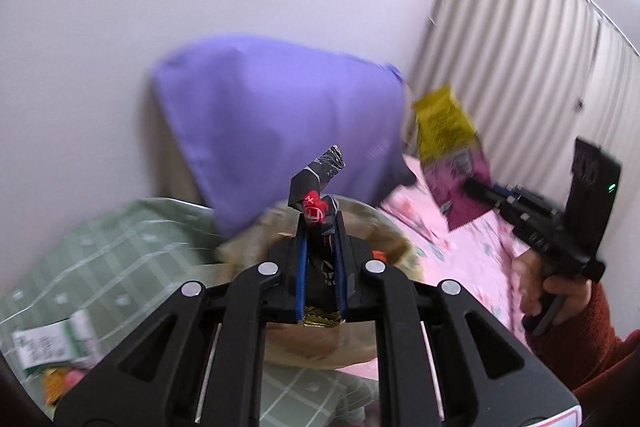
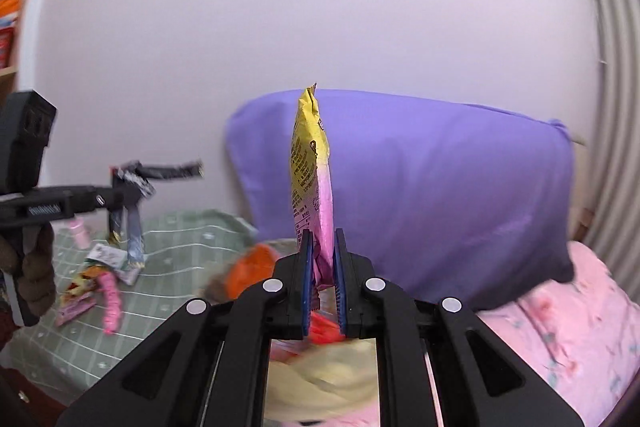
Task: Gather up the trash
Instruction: 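Carry the black wrapper and yellow-pink pack to the yellow bag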
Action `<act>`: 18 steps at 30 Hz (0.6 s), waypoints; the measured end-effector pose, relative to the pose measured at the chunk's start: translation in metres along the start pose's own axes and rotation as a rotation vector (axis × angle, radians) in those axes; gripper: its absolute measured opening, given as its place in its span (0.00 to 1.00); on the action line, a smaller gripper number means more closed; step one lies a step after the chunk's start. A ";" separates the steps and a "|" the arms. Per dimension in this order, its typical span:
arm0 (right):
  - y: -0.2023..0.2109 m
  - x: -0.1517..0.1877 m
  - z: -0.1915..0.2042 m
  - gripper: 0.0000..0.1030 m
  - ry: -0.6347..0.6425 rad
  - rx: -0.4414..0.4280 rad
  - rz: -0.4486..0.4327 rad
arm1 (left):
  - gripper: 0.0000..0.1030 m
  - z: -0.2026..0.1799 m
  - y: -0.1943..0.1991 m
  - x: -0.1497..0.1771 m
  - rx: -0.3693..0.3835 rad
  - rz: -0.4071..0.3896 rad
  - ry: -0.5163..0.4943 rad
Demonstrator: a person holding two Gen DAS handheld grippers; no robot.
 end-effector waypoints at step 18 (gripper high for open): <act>-0.035 0.037 -0.037 0.11 -0.115 0.023 0.130 | 0.09 -0.014 -0.196 0.063 -0.053 0.452 -0.150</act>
Point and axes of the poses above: each gripper's, at about its wrist camera, not at the fingertips, and y roughly against the way its jaws point, z to its left, x to its underside, the point moved 2 cm from there along -y, roughly the way its jaws point, and after that the axes turned 1 degree about y, right-handed, at the moved point
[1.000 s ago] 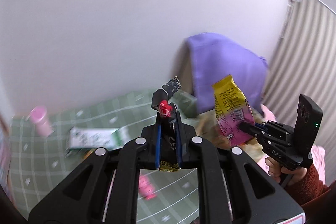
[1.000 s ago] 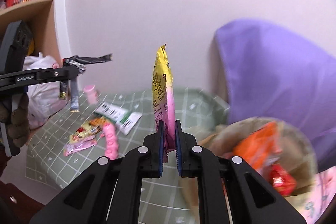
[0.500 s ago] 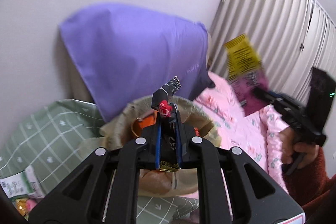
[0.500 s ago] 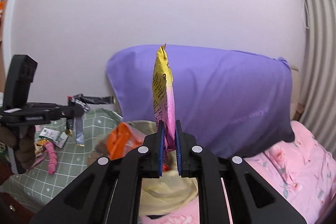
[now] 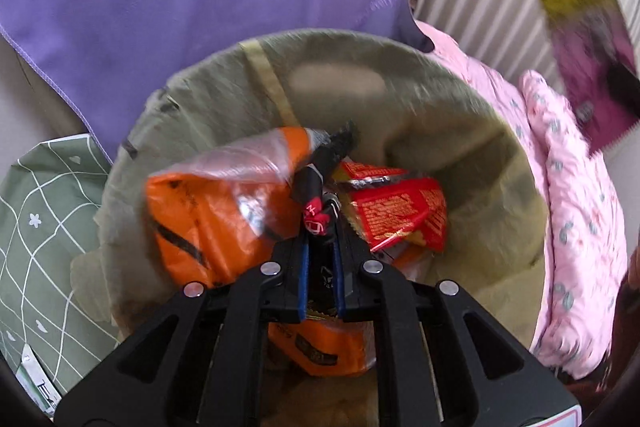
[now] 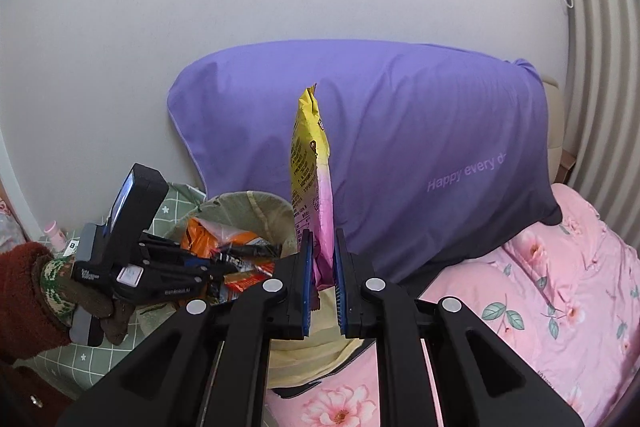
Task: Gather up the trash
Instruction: 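Carry the black wrapper and yellow-pink pack to the yellow bag, then open both tools to drop the wrappers into the yellow bag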
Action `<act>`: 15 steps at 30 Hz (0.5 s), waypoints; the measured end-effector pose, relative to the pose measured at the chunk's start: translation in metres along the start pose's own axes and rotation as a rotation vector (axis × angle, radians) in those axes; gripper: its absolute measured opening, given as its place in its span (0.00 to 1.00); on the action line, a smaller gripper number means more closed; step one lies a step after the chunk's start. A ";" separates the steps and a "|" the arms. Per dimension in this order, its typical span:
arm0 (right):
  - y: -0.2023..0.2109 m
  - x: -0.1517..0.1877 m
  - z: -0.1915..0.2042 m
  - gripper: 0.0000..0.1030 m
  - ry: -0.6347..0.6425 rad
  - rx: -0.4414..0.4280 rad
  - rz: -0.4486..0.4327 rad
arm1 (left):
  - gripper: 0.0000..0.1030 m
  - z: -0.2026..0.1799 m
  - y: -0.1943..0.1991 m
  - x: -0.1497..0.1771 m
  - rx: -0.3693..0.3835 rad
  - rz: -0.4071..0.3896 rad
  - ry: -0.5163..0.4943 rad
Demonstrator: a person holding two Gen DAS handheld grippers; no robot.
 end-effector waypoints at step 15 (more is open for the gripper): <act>-0.058 0.001 0.037 0.11 0.049 -0.118 0.094 | 0.09 0.036 0.043 0.024 -0.017 -0.050 0.085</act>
Point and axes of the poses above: each gripper's, at about its wrist camera, not at the fingertips, and y roughly against the way its jaws point, z to its left, x to its underside, the point moved 2 cm from there along -y, roughly the way its jaws point, and after that the axes turned 1 degree about y, right-handed, at the moved point
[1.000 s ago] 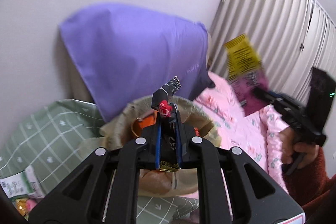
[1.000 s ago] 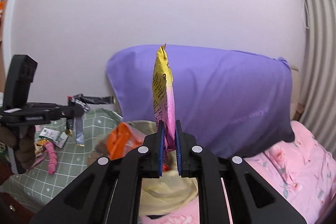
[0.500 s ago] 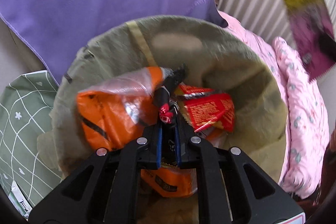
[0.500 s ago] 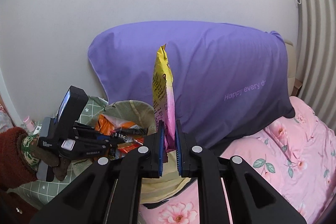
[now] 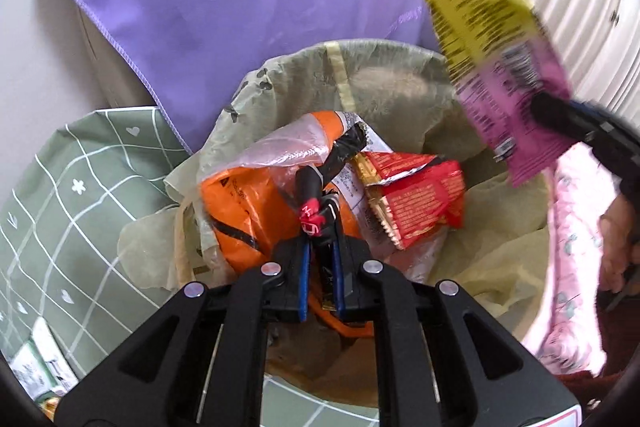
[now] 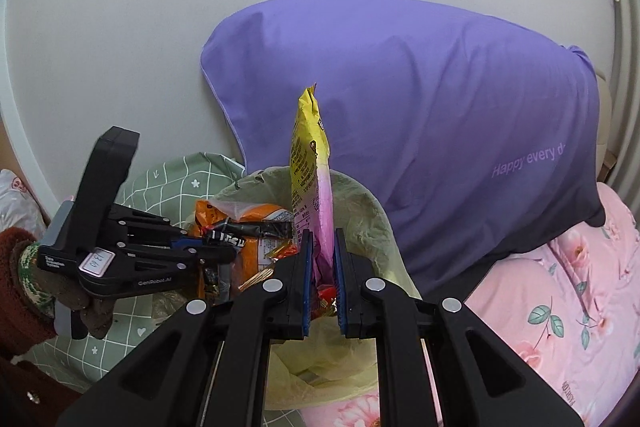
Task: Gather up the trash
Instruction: 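Open both tools to drop the wrappers into the yellow bag, then move both tools back toward the remaining wrappers and caterpillar toy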
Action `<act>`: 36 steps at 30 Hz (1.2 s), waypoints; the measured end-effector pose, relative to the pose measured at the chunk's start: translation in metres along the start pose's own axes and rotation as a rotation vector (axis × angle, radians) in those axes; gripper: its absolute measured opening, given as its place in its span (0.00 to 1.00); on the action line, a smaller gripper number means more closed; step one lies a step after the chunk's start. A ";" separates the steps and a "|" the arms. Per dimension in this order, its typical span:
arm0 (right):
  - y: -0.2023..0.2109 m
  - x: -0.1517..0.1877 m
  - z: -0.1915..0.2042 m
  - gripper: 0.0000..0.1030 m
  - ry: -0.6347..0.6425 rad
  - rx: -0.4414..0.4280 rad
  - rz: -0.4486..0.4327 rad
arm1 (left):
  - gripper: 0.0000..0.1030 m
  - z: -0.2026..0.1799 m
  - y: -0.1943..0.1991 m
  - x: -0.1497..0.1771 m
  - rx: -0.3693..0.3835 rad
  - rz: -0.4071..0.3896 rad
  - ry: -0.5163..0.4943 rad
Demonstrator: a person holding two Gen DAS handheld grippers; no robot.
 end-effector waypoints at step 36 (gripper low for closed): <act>0.023 -0.011 0.102 0.58 0.108 -0.256 -0.127 | 0.49 0.108 0.213 0.132 -0.340 -0.473 0.446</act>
Point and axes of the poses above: each gripper's, at about its wrist camera, not at the fingertips, and y roughly against the way its jaws point, z to its left, x to its underside, the point moved 2 cm from there along -y, roughly the way its jaws point, and after that the axes turned 1 degree about y, right-handed, at the moved point
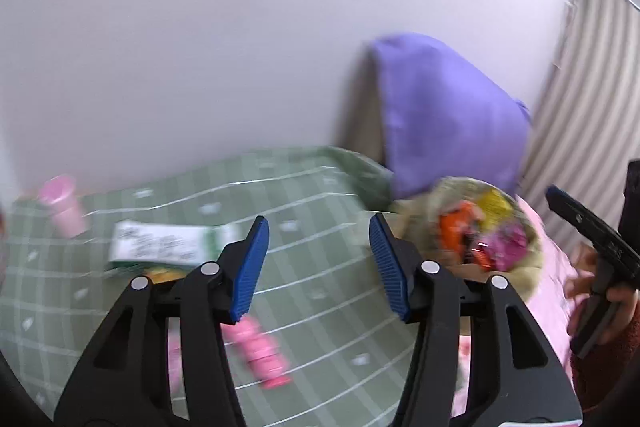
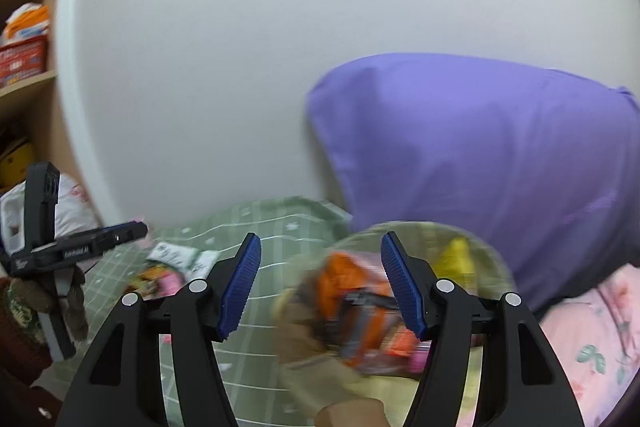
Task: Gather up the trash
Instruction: 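Move both tools back toward the remaining wrappers and caterpillar toy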
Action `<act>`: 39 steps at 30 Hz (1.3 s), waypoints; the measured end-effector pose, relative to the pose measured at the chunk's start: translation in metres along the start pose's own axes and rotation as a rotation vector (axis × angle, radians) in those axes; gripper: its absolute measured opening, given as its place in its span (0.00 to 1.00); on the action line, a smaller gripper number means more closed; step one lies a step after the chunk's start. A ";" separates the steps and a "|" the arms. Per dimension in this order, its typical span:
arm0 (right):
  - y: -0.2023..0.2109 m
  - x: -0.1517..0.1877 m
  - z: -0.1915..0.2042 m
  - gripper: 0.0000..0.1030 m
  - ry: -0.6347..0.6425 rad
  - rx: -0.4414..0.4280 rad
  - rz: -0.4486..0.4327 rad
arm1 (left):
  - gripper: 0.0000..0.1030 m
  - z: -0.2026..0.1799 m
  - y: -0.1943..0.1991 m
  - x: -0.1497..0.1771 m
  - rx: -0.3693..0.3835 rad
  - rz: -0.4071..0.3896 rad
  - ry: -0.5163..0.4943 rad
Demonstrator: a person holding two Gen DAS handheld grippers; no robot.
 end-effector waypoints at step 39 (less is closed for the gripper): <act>-0.196 0.081 0.182 0.57 0.212 -0.201 0.390 | 0.61 0.136 0.012 0.120 -0.058 0.355 0.110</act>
Point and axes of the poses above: each gripper's, at about its wrist camera, not at the fingertips, and y roughly against the way its jaws point, z to its left, x to its underside, the point moved 2 cm from there along -y, roughly the way its jaws point, and after that the axes turned 1 degree about y, right-handed, at the moved point
